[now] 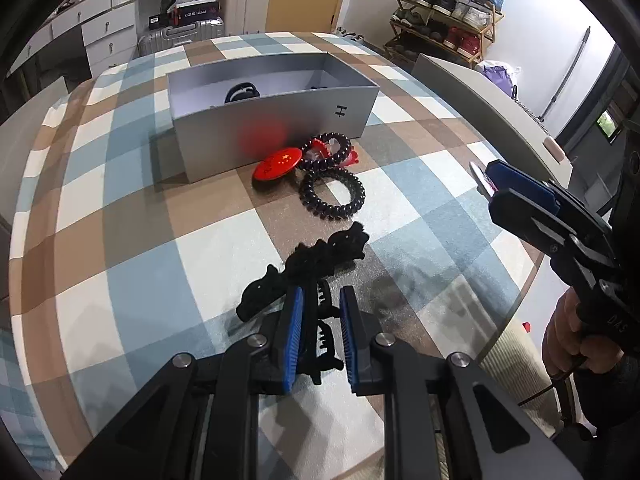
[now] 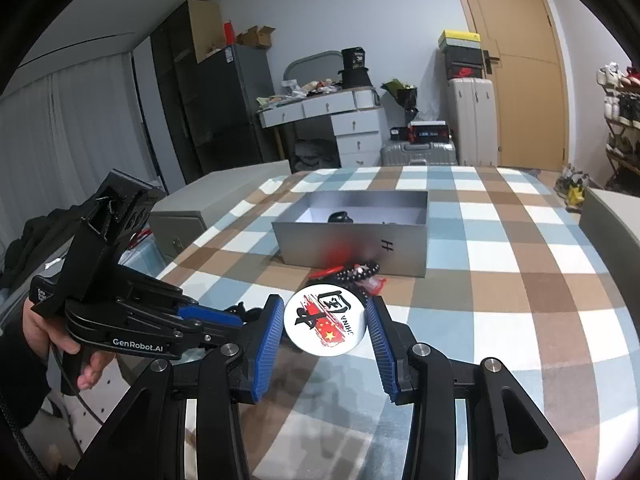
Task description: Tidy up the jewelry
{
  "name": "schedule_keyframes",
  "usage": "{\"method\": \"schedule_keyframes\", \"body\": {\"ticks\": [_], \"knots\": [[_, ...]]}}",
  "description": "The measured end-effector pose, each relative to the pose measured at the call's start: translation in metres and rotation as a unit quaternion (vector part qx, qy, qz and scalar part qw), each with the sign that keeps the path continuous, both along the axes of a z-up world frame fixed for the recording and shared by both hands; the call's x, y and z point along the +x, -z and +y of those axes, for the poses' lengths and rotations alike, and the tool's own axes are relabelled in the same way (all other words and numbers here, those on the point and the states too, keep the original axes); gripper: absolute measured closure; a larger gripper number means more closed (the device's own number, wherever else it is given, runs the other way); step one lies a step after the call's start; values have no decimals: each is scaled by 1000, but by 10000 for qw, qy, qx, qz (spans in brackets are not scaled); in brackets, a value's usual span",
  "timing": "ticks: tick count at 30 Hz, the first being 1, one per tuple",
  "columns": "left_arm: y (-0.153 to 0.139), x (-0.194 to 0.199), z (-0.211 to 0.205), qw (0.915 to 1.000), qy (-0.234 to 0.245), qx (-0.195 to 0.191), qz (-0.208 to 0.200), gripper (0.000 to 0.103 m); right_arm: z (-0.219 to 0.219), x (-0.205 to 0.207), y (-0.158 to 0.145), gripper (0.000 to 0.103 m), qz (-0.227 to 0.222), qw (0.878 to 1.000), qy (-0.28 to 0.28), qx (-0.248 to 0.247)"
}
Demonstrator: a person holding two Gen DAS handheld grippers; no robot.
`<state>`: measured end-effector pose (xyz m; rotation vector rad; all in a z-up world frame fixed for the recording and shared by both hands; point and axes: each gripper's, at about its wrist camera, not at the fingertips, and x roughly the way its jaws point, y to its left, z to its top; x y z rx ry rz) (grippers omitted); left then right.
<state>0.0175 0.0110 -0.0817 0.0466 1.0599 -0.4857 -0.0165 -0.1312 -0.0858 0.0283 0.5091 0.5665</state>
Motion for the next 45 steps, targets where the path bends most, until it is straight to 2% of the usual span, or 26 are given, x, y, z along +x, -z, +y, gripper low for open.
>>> {"method": "schedule_keyframes", "body": {"ticks": [3, 9, 12, 16, 19, 21, 27, 33, 35, 38, 42, 45], "knots": [[-10, 0, 4, 9999, -70, -128, 74, 90, 1, -2, -2, 61, -19, 10000, 0, 14], [-31, 3, 6, 9996, -76, -262, -32, 90, 2, -3, -1, 61, 20, 10000, 15, 58], [-35, 8, 10, 9979, -20, -630, 120, 90, 1, -2, -1, 61, 38, 10000, 12, 78], [-25, 12, 13, 9880, 114, -1419, 595, 90, 1, 0, 3, 61, 134, 9999, 5, 70], [-12, 19, 16, 9797, 44, -1782, 912, 90, -2, 3, 6, 61, 212, 9997, 60, 47], [-8, 23, 20, 9784, -64, -1841, 940, 90, -5, 2, 7, 61, 251, 9996, 93, 85], [-26, 19, 15, 9824, 27, -1773, 596, 90, -9, 6, 8, 61, 337, 9992, 163, 138], [-48, 19, 16, 9860, -312, -1619, -231, 90, -6, 15, -2, 61, 179, 9997, 108, 159], [-51, 22, 14, 9847, -359, -1667, -355, 90, -5, 21, -7, 61, 108, 9998, 71, 169], [-54, 32, 12, 9854, -453, -1530, -592, 90, -3, 36, -14, 61, 97, 9995, -1, 293], [-60, 51, 19, 9824, -556, -1654, -668, 90, 0, 58, -24, 61, 110, 9992, -67, 376], [-64, 62, 17, 9829, -510, -1601, -752, 90, 2, 79, -33, 61, 104, 9989, -147, 424]]}}
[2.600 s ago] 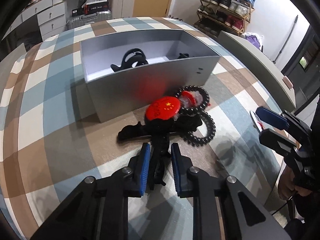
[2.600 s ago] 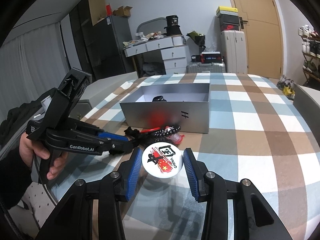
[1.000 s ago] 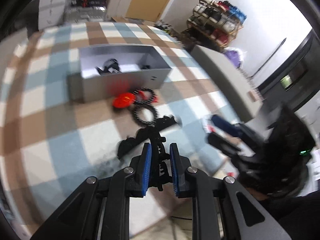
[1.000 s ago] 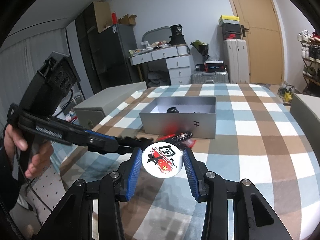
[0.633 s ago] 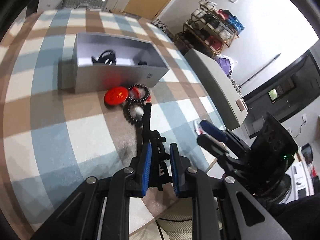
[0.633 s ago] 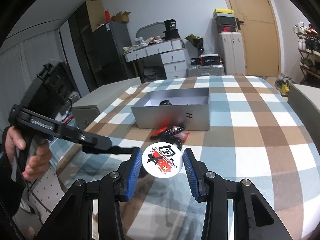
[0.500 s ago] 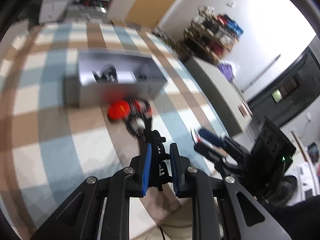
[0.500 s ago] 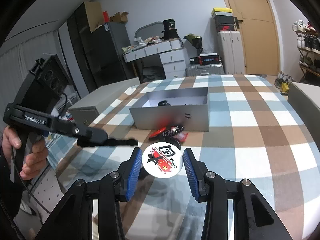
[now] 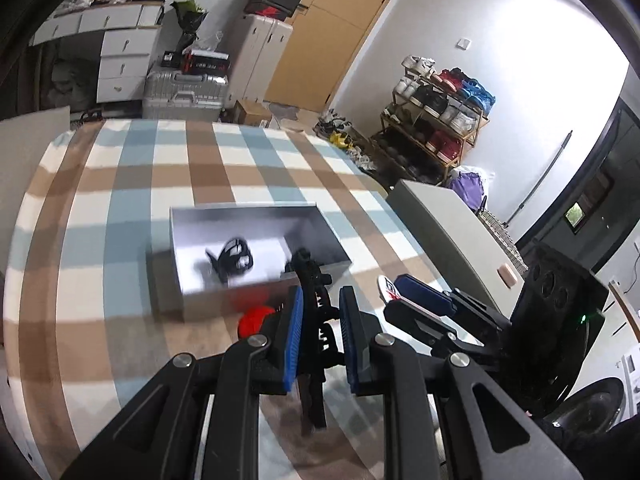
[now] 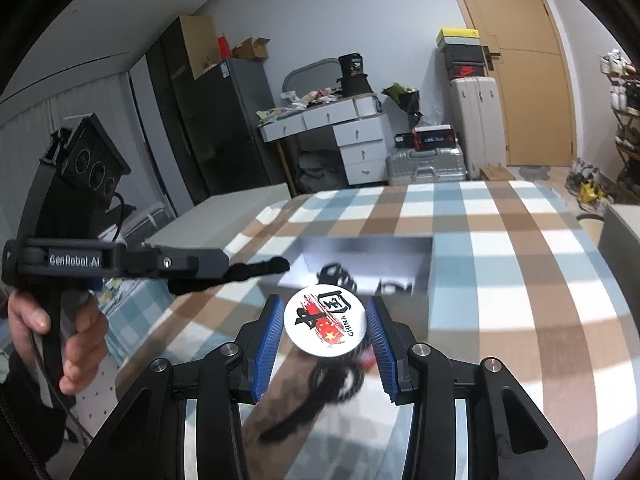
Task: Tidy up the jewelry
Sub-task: 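Carry the badge and hair band over the grey box with both grippers, then open both grippers to release the badge and hair band into the box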
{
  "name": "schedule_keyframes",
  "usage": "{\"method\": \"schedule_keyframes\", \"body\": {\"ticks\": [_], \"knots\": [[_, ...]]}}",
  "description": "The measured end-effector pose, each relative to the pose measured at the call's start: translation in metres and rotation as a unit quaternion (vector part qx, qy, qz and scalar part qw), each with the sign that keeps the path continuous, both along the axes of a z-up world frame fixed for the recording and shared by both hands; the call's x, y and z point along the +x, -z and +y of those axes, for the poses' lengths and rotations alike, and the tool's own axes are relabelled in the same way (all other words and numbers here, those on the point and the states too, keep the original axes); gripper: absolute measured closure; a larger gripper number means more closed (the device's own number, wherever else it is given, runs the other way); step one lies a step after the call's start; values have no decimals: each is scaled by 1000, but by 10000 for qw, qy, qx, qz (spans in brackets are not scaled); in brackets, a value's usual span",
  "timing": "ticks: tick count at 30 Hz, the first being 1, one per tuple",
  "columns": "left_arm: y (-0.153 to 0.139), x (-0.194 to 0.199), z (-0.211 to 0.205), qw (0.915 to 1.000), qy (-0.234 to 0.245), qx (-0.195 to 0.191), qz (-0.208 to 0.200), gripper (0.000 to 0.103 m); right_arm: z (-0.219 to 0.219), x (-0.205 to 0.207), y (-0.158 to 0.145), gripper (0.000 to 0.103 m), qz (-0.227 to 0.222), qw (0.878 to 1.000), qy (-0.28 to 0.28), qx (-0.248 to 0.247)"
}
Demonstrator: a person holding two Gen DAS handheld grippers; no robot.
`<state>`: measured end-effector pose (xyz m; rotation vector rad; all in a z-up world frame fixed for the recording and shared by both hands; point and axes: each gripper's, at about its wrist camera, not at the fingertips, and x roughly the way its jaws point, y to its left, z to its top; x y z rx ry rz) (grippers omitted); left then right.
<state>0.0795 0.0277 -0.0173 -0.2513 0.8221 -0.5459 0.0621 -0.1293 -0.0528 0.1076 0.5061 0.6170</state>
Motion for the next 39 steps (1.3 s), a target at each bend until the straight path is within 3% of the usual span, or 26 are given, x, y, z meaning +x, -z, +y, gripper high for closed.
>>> {"method": "schedule_keyframes", "body": {"ticks": [5, 11, 20, 27, 39], "knots": [[-4, 21, -8, 9996, 45, 215, -194, 90, 5, 37, -9, 61, 110, 9999, -101, 35], [-1, 48, -14, 9994, 135, 296, -120, 90, 6, 75, -13, 61, 263, 9993, -244, 30], [23, 85, -22, 9987, 297, 309, 275, 90, 9, 119, 4, 61, 593, 9981, -145, -115], [37, 93, -23, 9975, 346, 333, 519, 90, 10, 133, 24, 61, 805, 9963, -119, -270], [38, 92, -21, 9971, 551, 225, 470, 90, 17, 134, 30, 61, 826, 9953, -98, -492]]}}
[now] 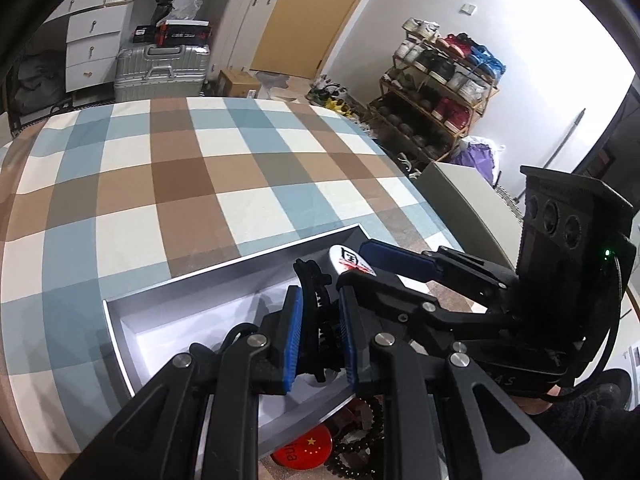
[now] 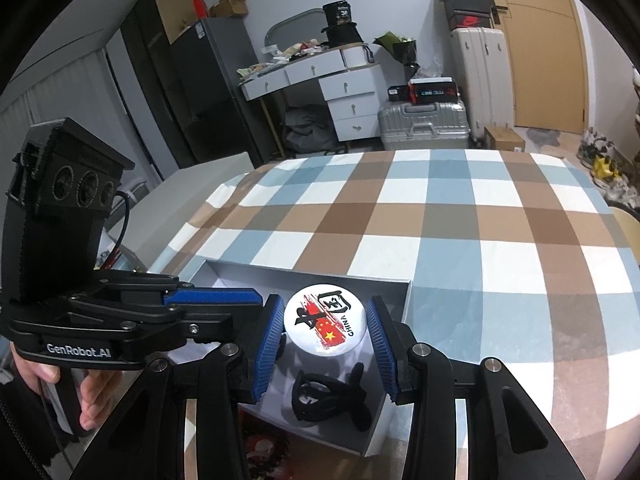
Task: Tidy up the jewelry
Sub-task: 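Open both grippers to release the badge and hair band into the box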
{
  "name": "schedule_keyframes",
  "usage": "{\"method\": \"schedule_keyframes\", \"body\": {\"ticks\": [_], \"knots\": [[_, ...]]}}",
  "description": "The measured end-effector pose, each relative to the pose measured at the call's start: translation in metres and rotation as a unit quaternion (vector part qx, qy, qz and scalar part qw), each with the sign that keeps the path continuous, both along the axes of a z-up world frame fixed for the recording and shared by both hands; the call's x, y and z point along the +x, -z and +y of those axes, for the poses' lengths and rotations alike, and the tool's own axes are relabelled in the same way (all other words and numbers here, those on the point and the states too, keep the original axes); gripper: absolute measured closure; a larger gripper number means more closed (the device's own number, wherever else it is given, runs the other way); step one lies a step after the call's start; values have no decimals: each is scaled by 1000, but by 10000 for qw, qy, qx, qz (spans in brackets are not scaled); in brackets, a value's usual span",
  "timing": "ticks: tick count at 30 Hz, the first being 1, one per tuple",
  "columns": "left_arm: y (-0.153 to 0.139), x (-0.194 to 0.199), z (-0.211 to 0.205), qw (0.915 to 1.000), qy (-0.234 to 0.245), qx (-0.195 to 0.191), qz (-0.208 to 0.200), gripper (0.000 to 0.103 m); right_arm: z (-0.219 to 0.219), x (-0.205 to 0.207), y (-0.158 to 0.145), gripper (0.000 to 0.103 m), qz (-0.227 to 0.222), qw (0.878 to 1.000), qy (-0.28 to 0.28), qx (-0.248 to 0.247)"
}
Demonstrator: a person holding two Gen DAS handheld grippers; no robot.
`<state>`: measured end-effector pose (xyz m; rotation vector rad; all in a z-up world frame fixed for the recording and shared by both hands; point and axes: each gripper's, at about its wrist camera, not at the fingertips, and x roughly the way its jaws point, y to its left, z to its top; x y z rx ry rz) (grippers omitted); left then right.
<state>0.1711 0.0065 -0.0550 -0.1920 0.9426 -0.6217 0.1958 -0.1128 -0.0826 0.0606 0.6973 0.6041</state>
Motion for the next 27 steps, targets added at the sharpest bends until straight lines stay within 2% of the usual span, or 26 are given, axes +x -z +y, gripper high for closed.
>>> {"method": "schedule_keyframes", "body": {"ticks": [7, 10, 11, 12, 14, 15, 27], "knots": [[2, -1, 1, 9999, 80, -36, 55, 89, 1, -4, -3, 60, -146, 9999, 63, -48], [-1, -4, -2, 9998, 174, 26, -14, 84, -2, -5, -6, 60, -178, 9998, 126, -16], [-3, -5, -3, 9997, 229, -4, -14, 74, -3, -5, -6, 60, -181, 9997, 137, -6], [-3, -6, -3, 9998, 198, 31, -27, 69, -5, -7, -8, 60, -197, 9997, 174, 10], [-5, -9, -4, 9998, 105, 153, -88, 42, -10, -11, -11, 58, -255, 9993, 261, 49], [-7, -10, -3, 9998, 73, 139, -118, 38, -14, -14, -14, 58, -294, 9990, 315, 81], [-28, -38, 12, 9966, -582, 416, -409, 36, -47, -68, -57, 36, -1045, 9913, 745, 302]]}}
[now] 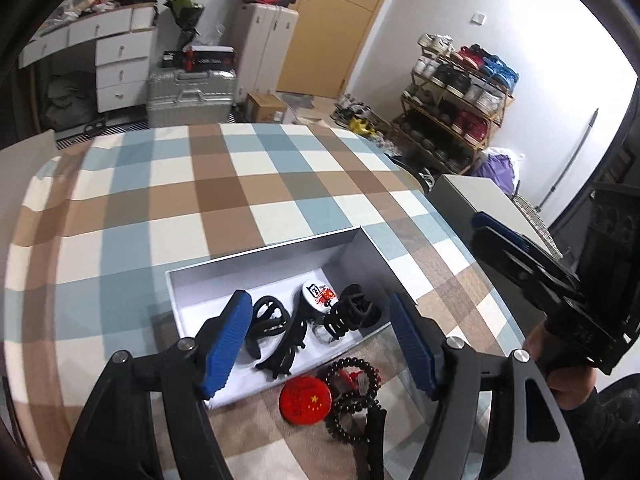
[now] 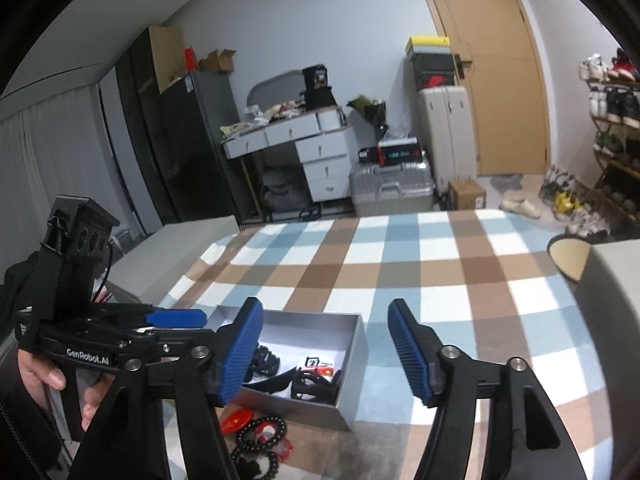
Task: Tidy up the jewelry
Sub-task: 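Open both grippers to release the badge and hair band into the box, then grasp the black hair band strip beside the bracelet with the left gripper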
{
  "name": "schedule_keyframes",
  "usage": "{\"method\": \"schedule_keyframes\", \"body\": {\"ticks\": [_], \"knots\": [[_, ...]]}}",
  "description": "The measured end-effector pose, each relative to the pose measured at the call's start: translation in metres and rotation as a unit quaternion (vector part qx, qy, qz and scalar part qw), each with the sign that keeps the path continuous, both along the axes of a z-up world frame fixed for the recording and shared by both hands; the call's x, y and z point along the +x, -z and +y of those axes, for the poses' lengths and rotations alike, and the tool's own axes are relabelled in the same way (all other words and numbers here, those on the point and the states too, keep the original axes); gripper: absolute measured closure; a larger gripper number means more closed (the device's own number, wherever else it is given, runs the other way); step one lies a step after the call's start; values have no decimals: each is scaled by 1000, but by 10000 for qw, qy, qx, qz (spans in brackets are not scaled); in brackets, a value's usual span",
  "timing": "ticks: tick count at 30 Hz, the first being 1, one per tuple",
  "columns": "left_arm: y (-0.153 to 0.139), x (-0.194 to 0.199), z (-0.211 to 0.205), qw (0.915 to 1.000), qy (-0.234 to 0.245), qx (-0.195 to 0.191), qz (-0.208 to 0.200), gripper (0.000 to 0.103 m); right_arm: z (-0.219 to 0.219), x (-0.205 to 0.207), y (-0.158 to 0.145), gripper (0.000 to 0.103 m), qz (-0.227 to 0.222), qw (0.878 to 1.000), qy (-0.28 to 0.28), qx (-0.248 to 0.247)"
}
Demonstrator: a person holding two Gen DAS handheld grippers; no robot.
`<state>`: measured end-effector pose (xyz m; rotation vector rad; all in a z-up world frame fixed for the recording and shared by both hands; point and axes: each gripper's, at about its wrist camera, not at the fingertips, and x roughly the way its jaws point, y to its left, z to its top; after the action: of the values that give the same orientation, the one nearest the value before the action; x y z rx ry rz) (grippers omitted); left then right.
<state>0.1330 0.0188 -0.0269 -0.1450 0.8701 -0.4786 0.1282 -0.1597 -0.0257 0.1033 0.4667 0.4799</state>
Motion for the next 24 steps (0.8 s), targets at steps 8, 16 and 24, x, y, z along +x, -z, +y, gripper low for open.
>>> {"method": "schedule_keyframes", "body": {"ticks": [8, 16, 24], "knots": [[-16, -28, 3, 9991, -296, 98, -301, 36, -13, -44, -18, 25, -506, 9985, 198, 31], [-21, -53, 13, 9960, -729, -37, -514, 22, -12, -88, -13, 11, -754, 9969, 218, 44], [-12, -80, 11, 9894, -1181, 285, -799, 13, -8, -115, 4, 5, -732, 9971, 189, -1]]}}
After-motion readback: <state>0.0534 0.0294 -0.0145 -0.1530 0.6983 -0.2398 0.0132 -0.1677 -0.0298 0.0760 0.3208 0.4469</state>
